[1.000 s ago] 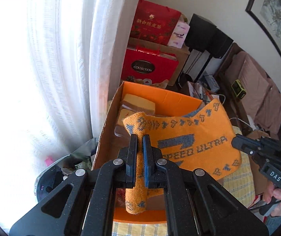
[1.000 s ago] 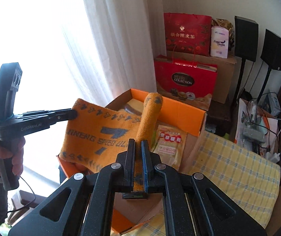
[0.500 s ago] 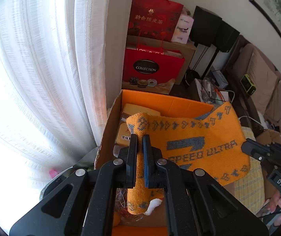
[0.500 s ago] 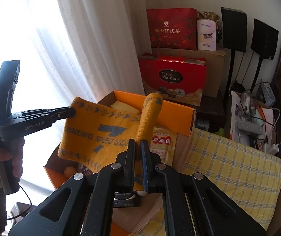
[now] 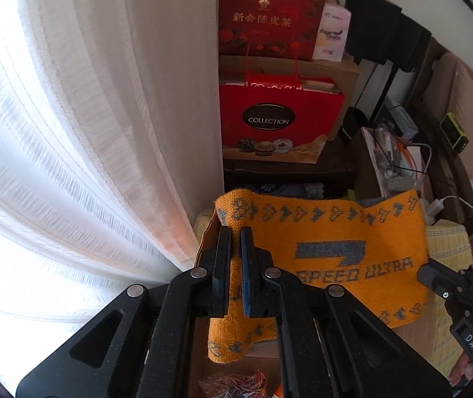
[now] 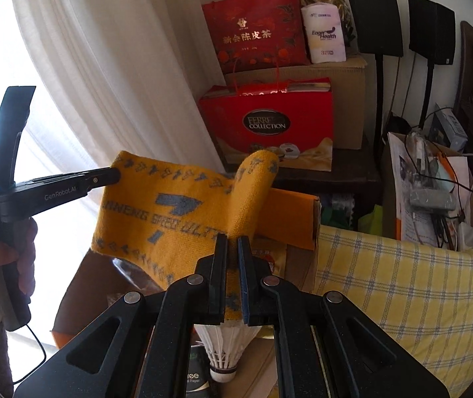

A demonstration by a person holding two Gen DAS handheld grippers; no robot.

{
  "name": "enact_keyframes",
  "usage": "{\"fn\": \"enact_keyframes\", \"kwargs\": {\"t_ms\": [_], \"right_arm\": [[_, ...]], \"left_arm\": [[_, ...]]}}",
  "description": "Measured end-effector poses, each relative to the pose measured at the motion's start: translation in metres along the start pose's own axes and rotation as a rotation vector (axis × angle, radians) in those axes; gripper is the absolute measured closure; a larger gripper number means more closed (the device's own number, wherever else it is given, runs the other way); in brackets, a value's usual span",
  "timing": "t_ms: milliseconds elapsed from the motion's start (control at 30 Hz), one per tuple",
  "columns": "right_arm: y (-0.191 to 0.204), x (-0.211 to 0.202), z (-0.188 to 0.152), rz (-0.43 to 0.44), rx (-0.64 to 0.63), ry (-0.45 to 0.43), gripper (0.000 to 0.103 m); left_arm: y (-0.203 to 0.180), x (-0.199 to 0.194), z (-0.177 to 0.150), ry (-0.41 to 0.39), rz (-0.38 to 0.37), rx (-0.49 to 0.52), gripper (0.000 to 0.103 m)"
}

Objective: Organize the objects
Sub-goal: 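Lower the towel into the box and open both tools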

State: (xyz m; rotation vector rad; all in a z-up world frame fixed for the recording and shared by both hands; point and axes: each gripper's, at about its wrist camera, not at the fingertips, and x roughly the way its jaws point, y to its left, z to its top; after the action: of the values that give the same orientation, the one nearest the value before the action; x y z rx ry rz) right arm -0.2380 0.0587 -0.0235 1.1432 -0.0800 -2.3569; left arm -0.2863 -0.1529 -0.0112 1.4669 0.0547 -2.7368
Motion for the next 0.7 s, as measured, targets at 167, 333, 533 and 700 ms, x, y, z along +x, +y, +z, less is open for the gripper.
{"fn": "enact_keyframes", "kwargs": {"t_ms": [167,333,533,700], "right_arm": [[-0.003,0.015,-0.008,-0.018,0.000,0.046,0.098],[0.002,0.013,-0.020,0.015,0.013,0.089,0.098],[0.006,0.002,-0.018,0.031,0.040,0.092,0.098],[0.001,0.019,-0.019,-0.072,0.032,0.158,0.087]], "left_arm": [[0.000,0.013,-0.004,0.024,-0.004,0.012,0.098],[0.001,0.010,-0.008,0.040,-0.024,0.016,0.098],[-0.007,0.004,-0.005,0.055,-0.005,0.061,0.098],[-0.005,0.024,-0.009,0.109,0.007,0.028,0.094]]}}
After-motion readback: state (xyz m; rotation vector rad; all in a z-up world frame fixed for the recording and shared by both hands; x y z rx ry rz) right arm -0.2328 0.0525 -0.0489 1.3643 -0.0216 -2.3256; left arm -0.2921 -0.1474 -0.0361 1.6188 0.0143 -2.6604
